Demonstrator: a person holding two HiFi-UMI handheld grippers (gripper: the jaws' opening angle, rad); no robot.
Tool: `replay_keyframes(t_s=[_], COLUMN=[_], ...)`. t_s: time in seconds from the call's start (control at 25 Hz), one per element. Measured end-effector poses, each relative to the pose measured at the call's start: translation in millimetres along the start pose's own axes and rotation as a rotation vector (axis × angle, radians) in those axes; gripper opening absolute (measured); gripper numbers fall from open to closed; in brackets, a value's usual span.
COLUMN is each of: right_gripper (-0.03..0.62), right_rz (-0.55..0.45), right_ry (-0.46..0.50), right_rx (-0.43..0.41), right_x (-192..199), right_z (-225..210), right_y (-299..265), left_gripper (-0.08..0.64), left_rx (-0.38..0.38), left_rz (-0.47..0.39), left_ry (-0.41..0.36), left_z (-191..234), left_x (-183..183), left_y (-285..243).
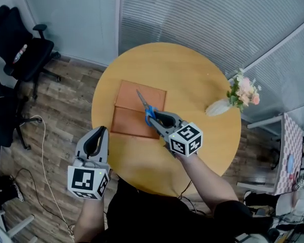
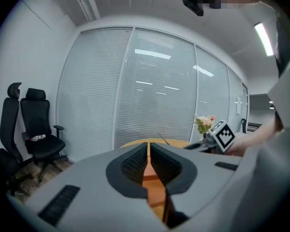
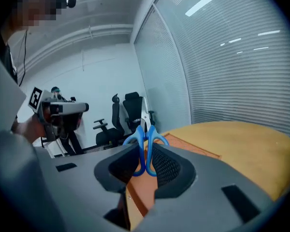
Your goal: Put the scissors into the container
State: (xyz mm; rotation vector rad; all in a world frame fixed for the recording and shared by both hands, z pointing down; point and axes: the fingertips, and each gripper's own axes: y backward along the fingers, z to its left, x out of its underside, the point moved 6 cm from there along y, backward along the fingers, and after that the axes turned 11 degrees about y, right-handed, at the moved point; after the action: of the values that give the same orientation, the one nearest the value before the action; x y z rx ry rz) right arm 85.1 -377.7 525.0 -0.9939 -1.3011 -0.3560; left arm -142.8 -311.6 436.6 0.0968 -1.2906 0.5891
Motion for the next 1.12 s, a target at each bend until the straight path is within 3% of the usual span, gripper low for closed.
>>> replay_keyframes(t_s=[0.56,1.12], right_gripper=[0.098,0.098], right_rz=[0.353,0.611], right_ry=[0.167,0.193], right_rx=[-0.119,-0.144], right_x=[74,112], right_z=[10,13], right_y=[-78,-100], left_gripper=[0.028,0.028], left_rx=[-0.09,-0.078], left_rz=[0.007,0.003], left_ry=[0.056,0.073], left_z=[54,68], left_x=[11,12], left_y=[17,31])
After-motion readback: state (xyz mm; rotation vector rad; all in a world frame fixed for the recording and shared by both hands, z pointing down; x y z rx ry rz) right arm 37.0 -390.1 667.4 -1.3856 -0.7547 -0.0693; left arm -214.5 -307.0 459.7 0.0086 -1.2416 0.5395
